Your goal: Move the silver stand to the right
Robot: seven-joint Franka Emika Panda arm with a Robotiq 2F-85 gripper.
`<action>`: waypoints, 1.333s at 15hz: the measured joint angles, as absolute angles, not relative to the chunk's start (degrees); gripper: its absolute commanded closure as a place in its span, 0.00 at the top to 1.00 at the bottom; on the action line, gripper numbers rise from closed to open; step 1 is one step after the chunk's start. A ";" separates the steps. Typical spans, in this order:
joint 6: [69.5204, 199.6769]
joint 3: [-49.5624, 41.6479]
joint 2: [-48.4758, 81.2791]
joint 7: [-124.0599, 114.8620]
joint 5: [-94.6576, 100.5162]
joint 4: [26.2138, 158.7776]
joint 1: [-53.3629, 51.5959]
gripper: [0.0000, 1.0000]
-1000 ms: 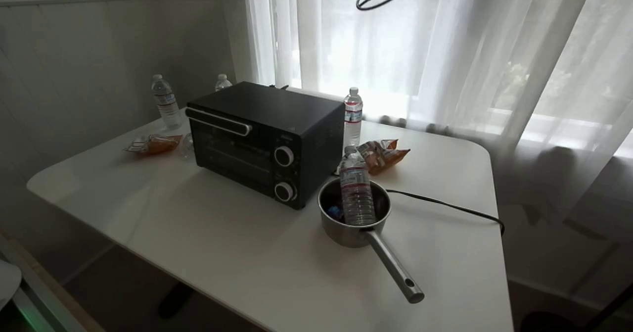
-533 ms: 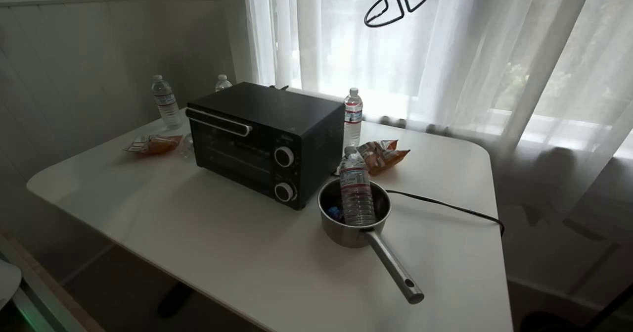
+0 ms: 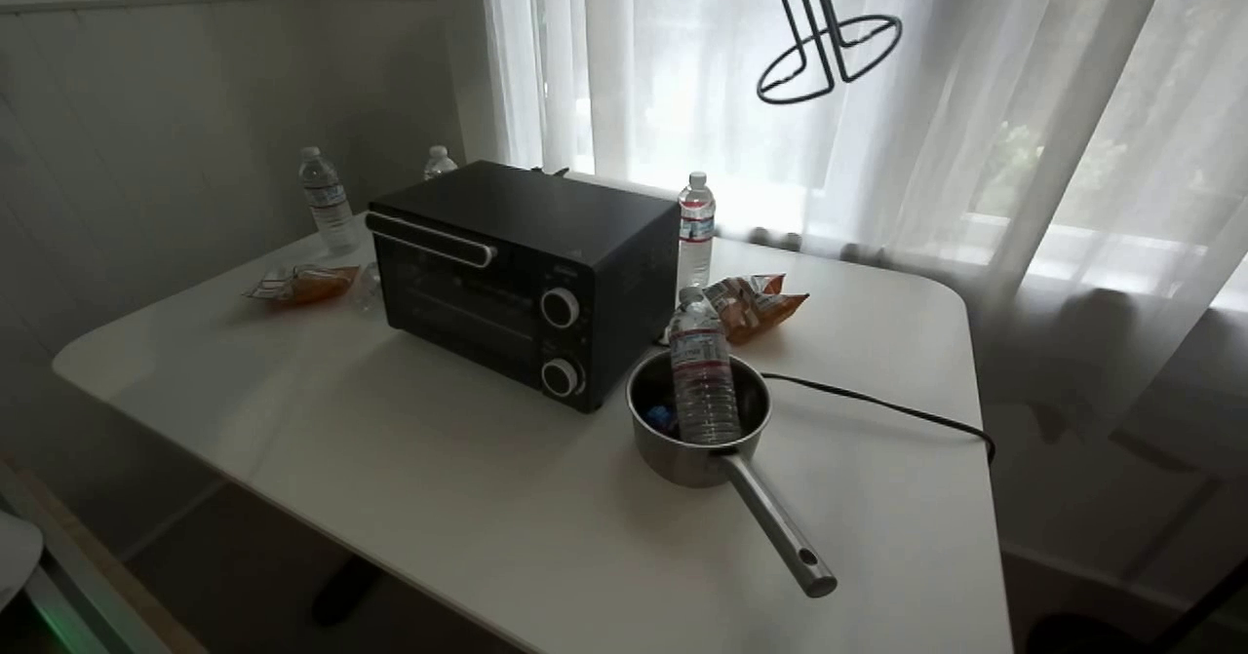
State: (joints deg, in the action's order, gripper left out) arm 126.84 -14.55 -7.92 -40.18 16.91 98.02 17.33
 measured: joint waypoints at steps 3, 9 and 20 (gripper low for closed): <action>124.00 -16.63 -1.35 -43.60 16.80 92.50 19.45 0.02; 114.06 -21.72 10.42 -45.39 12.50 83.01 22.56 0.02; 106.13 -23.06 29.61 -41.63 -2.43 67.93 32.24 0.02</action>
